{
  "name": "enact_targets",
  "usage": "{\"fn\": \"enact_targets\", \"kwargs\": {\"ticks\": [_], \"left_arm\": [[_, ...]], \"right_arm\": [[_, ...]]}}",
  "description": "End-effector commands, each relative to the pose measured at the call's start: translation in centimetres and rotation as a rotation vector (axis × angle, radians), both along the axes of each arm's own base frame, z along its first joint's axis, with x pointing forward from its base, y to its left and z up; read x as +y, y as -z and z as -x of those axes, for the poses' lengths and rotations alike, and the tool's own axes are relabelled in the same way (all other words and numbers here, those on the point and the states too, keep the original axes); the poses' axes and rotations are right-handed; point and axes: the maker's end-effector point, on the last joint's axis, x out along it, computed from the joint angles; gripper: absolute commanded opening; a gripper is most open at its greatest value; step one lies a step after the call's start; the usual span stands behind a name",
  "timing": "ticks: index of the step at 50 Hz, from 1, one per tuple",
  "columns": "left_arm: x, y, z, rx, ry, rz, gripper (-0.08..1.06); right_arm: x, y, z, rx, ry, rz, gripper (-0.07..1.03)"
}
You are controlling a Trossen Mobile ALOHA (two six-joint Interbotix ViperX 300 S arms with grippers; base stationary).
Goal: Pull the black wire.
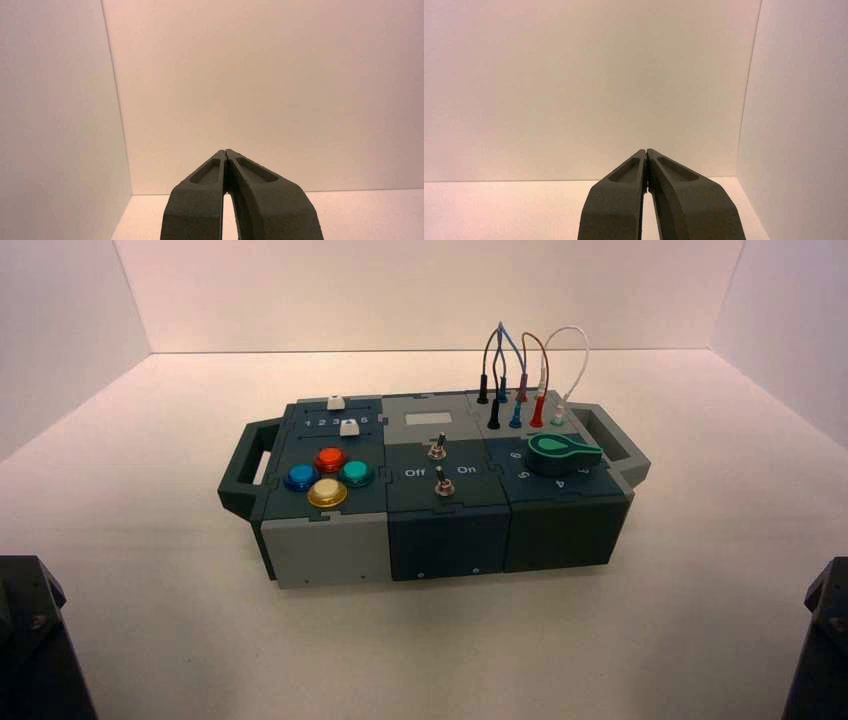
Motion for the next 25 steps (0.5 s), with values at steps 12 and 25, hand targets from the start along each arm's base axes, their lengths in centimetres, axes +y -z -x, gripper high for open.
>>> {"fn": "enact_targets", "kwargs": {"ticks": [12,25], "left_arm": [[0.0,-1.3,-0.1,-0.023,0.001,0.0,-0.03],[-0.9,-0.8,-0.2,0.065,0.037,0.034,-0.03]], "right_arm": [[0.0,-1.0,-0.2,-0.021,0.0,-0.012,-0.02],[0.1,0.2,-0.3,0.068,-0.003,-0.054,-0.02]]}}
